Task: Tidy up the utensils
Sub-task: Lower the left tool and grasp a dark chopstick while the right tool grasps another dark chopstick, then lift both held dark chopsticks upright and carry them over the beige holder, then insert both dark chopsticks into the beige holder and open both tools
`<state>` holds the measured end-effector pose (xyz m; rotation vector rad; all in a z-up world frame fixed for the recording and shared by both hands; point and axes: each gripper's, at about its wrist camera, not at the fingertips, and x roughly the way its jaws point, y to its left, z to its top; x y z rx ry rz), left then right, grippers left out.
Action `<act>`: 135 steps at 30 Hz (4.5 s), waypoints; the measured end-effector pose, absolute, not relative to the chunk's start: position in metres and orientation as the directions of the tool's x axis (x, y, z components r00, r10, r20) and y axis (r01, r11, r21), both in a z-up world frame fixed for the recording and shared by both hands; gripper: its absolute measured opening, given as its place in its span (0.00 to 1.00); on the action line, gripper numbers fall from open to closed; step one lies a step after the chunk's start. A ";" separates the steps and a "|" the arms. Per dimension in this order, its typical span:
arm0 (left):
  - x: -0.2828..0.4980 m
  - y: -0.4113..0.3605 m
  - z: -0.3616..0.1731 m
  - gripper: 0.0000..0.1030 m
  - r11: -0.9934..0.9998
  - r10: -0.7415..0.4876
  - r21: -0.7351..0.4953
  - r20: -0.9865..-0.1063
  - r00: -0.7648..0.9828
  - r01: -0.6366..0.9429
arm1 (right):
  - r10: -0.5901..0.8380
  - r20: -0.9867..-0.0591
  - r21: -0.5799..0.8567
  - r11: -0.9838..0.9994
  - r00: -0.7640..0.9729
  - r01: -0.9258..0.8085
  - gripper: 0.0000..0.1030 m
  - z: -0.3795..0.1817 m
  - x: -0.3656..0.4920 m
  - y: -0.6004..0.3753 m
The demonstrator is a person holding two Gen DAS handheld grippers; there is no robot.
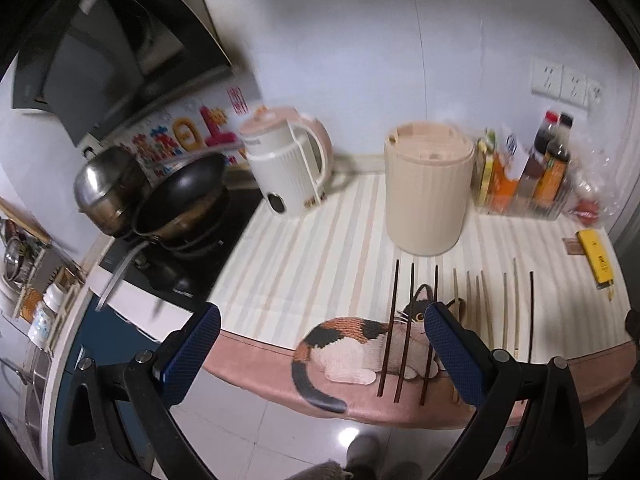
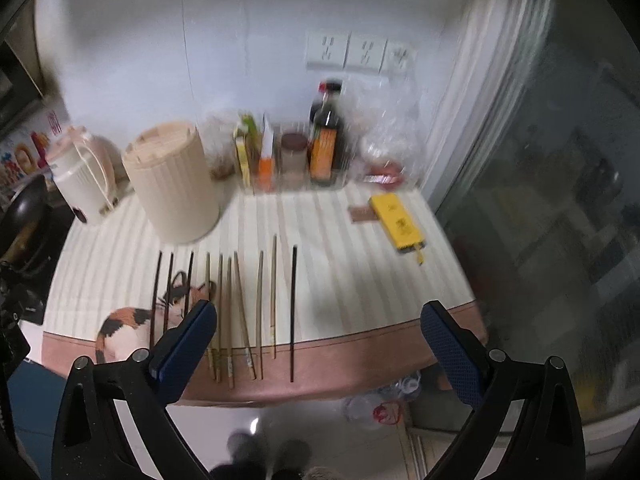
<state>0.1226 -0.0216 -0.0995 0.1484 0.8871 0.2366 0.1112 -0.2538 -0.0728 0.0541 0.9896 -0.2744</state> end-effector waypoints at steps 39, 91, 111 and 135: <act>0.283 -0.009 -0.325 0.04 0.992 0.054 0.066 -0.992 0.116 0.105 | -0.026 -0.998 -0.042 0.938 -0.052 0.343 0.06 -0.341 0.286 -0.293; 0.291 0.008 -0.156 0.02 0.996 0.082 0.063 -0.863 0.498 -0.055 | 0.077 -0.892 0.174 0.968 0.445 0.182 0.06 -0.179 0.312 -0.241; 0.307 0.031 0.015 0.02 0.996 -0.017 -0.078 -0.657 0.753 -0.046 | 0.209 -0.730 0.294 0.956 0.650 0.023 0.06 -0.053 0.361 -0.193; 0.428 -0.017 -0.030 0.02 0.980 -0.157 -0.198 -0.780 0.606 0.000 | 0.240 -0.573 0.340 0.940 0.784 -0.039 0.06 -0.055 0.500 -0.156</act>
